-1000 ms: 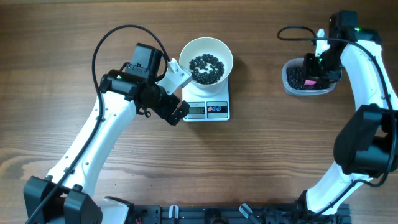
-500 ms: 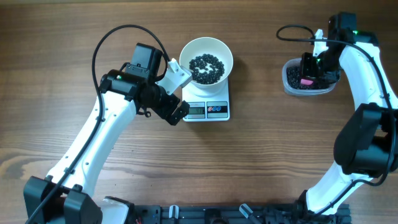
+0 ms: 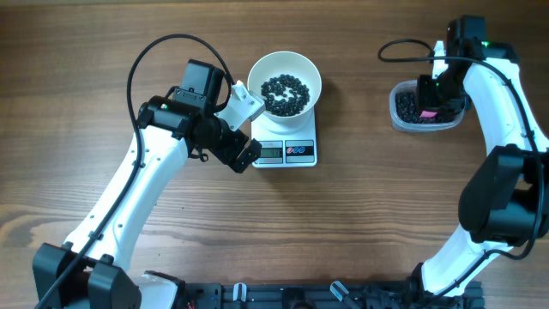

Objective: Scoop item into bowl and weigh 150g on scale
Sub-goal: 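Carry the empty pink scoop back right to the bean tub, then lower the pink scoop into the beans for another scoop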

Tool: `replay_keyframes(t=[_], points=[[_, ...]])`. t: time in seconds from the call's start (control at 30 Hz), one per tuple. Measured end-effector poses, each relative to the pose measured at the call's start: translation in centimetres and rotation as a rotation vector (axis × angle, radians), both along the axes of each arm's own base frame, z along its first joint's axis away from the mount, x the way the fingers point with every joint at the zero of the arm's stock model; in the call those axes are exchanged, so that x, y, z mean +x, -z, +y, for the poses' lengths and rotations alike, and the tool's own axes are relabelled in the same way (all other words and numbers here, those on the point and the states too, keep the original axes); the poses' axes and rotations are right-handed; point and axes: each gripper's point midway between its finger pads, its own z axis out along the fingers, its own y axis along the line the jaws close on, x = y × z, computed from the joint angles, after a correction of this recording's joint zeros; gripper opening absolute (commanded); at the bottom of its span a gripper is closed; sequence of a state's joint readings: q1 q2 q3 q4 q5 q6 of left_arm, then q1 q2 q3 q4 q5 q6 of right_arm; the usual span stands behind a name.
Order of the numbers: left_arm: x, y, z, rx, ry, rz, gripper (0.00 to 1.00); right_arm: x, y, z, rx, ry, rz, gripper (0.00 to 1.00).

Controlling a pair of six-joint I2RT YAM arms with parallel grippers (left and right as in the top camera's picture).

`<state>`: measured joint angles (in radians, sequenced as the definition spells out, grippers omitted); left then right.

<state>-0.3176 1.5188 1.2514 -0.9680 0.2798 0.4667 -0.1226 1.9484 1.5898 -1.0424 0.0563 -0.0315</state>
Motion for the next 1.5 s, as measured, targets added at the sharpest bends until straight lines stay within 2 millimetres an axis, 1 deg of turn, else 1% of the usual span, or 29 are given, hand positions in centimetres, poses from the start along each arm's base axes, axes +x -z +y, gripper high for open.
replay_keyframes(t=[0.13,0.3,0.37,0.67,0.77,0.97,1.13,1.27,1.5], points=[[0.0,0.0,0.0,0.0,0.0,0.0,1.0,0.1,0.1,0.3,0.02,0.001,-0.007,0.04],[0.0,0.0,0.0,0.0,0.0,0.0,1.0,0.4,0.2,2.1,0.189,0.007,-0.029,0.04],[0.0,0.0,0.0,0.0,0.0,0.0,1.0,0.4,0.3,2.4,0.226,0.011,-0.029,0.04],[0.0,0.0,0.0,0.0,0.0,0.0,1.0,0.1,0.5,3.4,0.314,0.033,-0.013,0.04],[0.0,0.0,0.0,0.0,0.0,0.0,1.0,-0.6,0.5,3.8,0.34,0.035,0.016,0.04],[0.0,0.0,0.0,0.0,0.0,0.0,1.0,-0.1,0.6,3.4,0.309,0.025,-0.005,0.04],[0.0,0.0,0.0,0.0,0.0,0.0,1.0,0.6,0.7,3.8,0.302,0.012,-0.034,0.04],[0.0,0.0,0.0,0.0,0.0,0.0,1.0,0.7,1.1,4.2,0.309,0.01,-0.041,0.04],[0.0,0.0,0.0,0.0,0.0,0.0,1.0,0.6,1.0,4.0,0.329,0.021,-0.045,0.04]])
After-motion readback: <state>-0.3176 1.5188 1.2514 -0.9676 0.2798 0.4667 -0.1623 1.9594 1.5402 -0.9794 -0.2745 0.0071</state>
